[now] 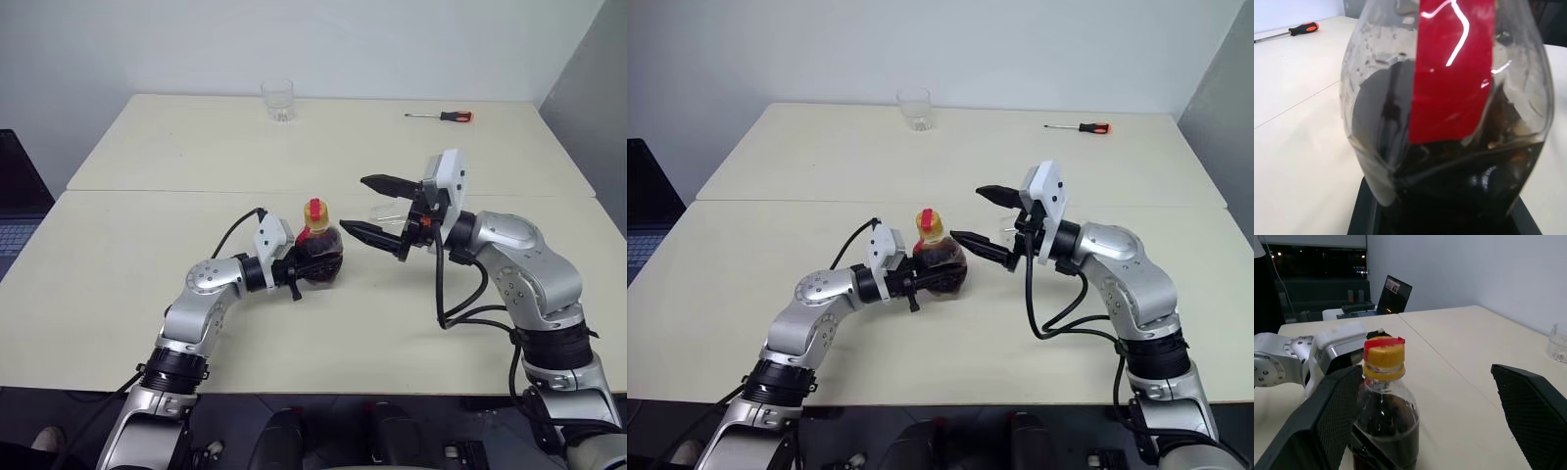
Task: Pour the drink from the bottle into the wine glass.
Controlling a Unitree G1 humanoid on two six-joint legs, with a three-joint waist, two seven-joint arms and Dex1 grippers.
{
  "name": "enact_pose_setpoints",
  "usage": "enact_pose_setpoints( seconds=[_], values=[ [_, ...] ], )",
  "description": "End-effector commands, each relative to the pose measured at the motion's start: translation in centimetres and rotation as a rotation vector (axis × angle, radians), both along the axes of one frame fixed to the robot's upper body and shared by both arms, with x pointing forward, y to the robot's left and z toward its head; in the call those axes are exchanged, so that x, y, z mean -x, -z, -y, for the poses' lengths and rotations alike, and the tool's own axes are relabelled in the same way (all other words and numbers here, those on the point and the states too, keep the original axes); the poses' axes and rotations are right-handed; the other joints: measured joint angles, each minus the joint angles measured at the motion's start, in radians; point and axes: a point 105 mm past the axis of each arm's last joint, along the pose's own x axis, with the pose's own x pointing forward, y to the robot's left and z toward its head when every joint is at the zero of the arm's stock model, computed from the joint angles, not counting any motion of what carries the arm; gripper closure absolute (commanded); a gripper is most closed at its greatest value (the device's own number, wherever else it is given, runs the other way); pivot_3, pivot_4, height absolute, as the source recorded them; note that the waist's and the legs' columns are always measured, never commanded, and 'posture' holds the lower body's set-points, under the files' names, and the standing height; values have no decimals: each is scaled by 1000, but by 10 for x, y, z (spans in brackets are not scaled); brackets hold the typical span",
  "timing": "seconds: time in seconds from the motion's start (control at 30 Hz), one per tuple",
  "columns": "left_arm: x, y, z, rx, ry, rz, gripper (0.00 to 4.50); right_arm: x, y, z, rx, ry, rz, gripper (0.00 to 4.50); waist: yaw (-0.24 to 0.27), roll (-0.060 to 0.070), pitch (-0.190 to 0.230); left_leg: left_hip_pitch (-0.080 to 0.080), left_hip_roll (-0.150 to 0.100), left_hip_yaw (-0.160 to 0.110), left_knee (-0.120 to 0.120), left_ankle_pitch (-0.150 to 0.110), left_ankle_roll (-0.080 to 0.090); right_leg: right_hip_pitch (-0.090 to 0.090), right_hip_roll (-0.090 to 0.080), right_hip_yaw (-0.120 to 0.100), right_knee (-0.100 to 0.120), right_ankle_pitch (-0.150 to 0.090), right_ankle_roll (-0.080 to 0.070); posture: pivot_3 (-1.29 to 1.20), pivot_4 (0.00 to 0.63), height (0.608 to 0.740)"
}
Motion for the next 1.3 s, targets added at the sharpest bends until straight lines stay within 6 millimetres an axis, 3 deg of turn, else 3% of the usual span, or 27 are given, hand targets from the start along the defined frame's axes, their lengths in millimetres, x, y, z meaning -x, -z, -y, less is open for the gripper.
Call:
enact_pose_setpoints(
  seconds=[0.03, 0.53, 1.3],
  values=[
    [2, -23, 3, 26, 25, 92, 3524, 7, -12, -12, -27, -30, 48, 14, 0, 0, 0, 0, 0, 0, 0, 0, 0, 0, 0, 0, 0, 0, 0, 0, 150, 740],
    [4, -23, 3, 25, 26, 95, 3524, 0, -11, -31, -40, -27, 69, 14, 0, 0, 0, 0, 0, 0, 0, 0, 0, 0, 0, 0, 0, 0, 0, 0, 150, 740],
    [3, -24, 4, 22, 35, 97, 3524, -6, -7, -19, -12, 14, 81, 14, 0, 0, 0, 0, 0, 0, 0, 0, 0, 0, 0, 0, 0, 0, 0, 0, 150, 740]
  ],
)
